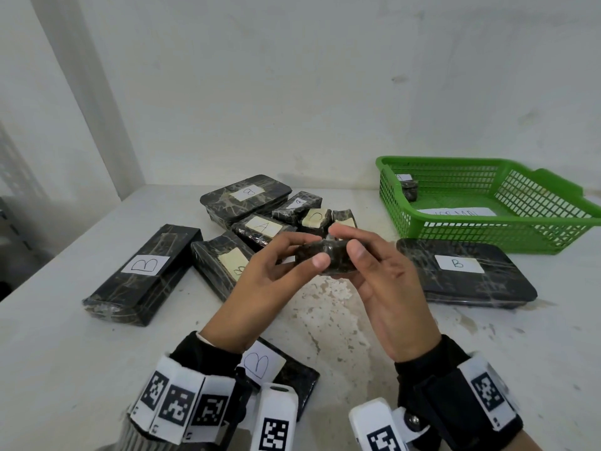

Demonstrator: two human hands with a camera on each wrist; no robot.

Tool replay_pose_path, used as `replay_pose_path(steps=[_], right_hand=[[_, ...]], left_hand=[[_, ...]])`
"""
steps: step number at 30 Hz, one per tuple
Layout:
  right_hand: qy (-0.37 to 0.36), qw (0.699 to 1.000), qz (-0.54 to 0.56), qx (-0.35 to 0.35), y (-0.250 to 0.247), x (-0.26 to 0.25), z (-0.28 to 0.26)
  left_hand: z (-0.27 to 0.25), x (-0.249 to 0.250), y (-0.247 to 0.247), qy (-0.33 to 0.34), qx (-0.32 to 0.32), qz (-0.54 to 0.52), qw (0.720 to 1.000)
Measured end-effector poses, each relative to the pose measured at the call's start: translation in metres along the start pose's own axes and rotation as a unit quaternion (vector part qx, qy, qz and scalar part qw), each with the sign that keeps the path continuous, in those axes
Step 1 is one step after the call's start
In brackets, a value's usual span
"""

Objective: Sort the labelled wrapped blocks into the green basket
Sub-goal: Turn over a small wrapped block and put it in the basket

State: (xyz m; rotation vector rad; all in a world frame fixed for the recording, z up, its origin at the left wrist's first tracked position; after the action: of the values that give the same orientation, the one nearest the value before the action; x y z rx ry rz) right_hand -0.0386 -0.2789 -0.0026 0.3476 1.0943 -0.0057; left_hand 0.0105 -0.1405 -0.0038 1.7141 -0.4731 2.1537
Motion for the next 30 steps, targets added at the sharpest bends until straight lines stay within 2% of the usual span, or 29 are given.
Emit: replay_pose_path(steps=[7, 13, 18, 23, 27, 30], right_hand=[[-0.028, 0.999, -0.023, 0.007, -0.002, -0.004, -0.001], [-0.004, 1.0, -0.009, -0.003, 0.0, 0.0, 0.0], [-0.016, 1.0, -0.013, 0.005, -0.001, -0.004, 0.0], [-0.04, 0.999, -0.033, 0.013, -0.003, -0.007, -0.001], [-0.026, 1.0, -0.009, -0.007, 0.002, -0.006, -0.001], [-0.045, 0.998, -0.03, -0.01, 0.002, -0.009, -0.002]], left_hand=[[0.0, -0.006, 0.004, -0.008, -0.036, -0.016, 0.999], [0.002, -0.008, 0.003, -0.009, -0.01, -0.024, 1.0], [-0.001, -0.01, 0.008, -0.027, -0.053, -0.044, 0.997], [-0.001, -0.008, 0.01, -0.017, -0.042, -0.047, 0.998], [-0.001, -0.006, 0.007, -0.013, -0.051, -0.048, 0.997], [0.0, -0.003, 0.005, -0.004, -0.04, -0.05, 0.998]])
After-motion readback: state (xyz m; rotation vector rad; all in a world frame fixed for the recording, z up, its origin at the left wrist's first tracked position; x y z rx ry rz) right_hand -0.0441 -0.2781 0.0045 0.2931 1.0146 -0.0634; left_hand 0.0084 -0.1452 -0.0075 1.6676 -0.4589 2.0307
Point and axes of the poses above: each hand's wrist, its own z-axis towards the middle knuckle, its own y-axis out of the palm, x = y × z, the point moved 7 cm from there along z, towards the middle knuckle, and after that the axes turned 3 degrees about x, right-handed, at the moved point
